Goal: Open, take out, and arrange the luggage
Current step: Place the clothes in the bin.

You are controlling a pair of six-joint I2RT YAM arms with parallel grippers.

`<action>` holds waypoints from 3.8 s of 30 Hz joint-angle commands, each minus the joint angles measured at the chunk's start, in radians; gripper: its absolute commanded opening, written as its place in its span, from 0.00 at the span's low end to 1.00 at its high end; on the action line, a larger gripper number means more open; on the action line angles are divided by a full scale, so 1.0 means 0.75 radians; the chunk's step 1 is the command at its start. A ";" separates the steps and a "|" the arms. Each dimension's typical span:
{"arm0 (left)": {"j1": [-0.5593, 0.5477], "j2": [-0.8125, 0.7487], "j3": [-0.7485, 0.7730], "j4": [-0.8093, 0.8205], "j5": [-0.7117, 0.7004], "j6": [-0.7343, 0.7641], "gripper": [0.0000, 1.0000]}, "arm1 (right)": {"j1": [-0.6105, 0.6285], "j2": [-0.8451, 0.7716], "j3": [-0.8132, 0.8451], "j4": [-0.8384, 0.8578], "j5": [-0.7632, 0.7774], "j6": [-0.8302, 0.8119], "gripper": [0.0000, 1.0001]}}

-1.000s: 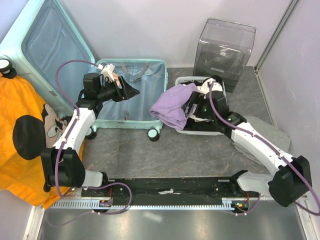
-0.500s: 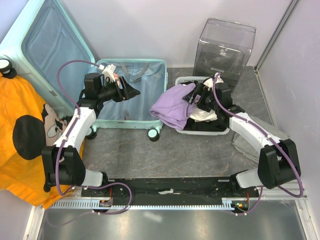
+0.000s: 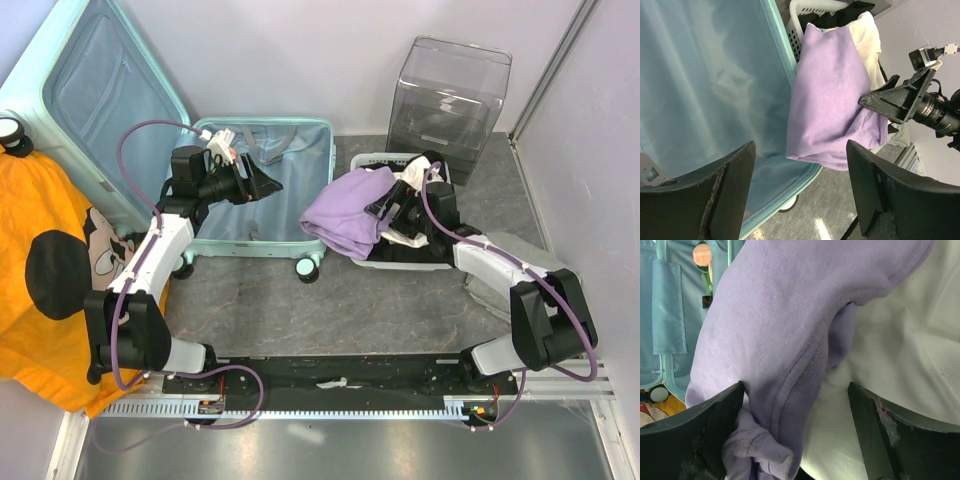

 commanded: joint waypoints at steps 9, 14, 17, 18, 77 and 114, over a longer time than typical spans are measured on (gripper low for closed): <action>-0.011 0.013 -0.004 0.039 0.018 -0.019 0.80 | 0.001 0.089 -0.047 0.368 -0.055 0.109 0.72; -0.015 0.017 -0.004 0.041 0.018 -0.019 0.80 | 0.023 0.081 0.014 0.339 -0.025 0.048 0.66; -0.015 0.017 -0.004 0.039 0.016 -0.019 0.80 | 0.052 0.075 0.059 0.302 0.022 -0.001 0.63; -0.015 0.017 -0.004 0.037 0.016 -0.019 0.80 | 0.060 0.075 0.077 0.288 0.034 -0.013 0.63; -0.139 0.267 -0.323 0.648 0.100 -0.451 0.82 | 0.275 -0.300 -0.031 -0.264 0.221 -0.054 0.98; -0.145 0.322 -0.374 0.812 0.221 -0.524 0.81 | 0.277 -0.218 -0.066 0.051 0.098 0.052 0.54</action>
